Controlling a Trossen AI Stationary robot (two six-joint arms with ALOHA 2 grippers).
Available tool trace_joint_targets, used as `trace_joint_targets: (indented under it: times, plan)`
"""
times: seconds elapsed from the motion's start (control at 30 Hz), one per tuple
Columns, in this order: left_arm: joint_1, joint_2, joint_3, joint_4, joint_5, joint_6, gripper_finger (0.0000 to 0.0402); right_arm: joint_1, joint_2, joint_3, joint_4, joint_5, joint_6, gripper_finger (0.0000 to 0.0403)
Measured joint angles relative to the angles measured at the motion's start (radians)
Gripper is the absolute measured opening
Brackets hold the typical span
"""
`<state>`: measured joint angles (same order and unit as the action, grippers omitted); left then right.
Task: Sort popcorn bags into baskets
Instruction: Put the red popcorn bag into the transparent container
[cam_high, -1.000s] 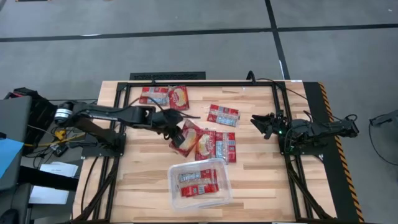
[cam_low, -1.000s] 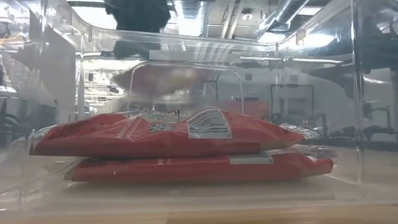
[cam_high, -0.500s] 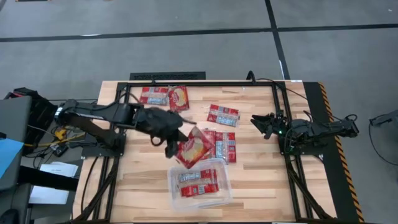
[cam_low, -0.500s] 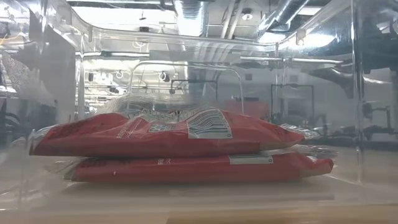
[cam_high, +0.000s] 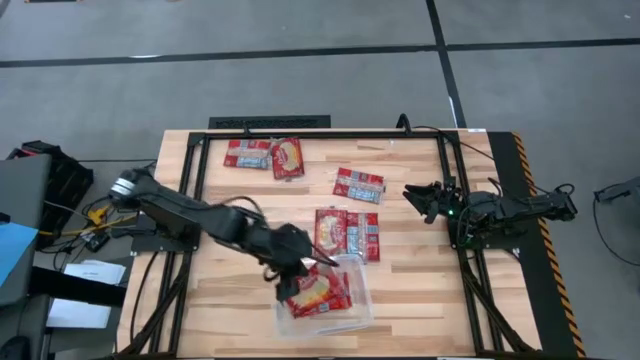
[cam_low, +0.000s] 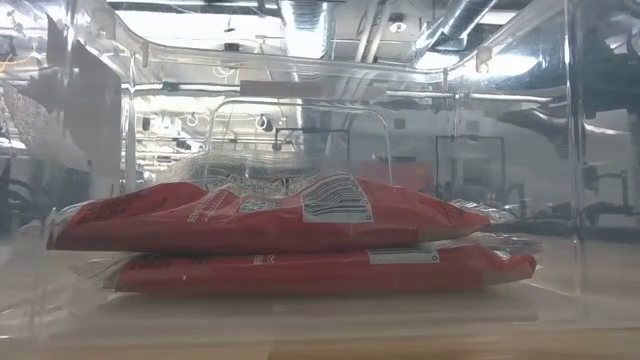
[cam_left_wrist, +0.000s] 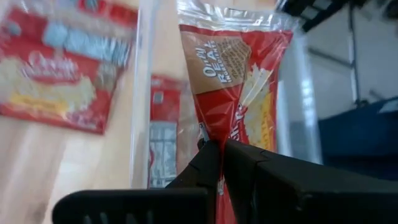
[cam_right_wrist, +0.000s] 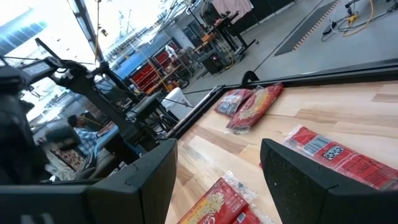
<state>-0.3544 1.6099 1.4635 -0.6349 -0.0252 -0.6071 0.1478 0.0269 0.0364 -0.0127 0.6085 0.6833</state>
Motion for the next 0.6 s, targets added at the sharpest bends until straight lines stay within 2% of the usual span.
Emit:
trace_joint_targets:
  times: [0.33,0.6]
  plan:
    - [0.019,0.134,0.000,-0.005,0.110,0.066,0.0000,0.000,0.000,0.000,-0.002,-0.003,0.000,0.0255]
    - [0.072,0.162,-0.001,-0.043,0.145,0.125,0.0001,0.000,0.000,0.000,-0.003,-0.002,-0.010,0.0255]
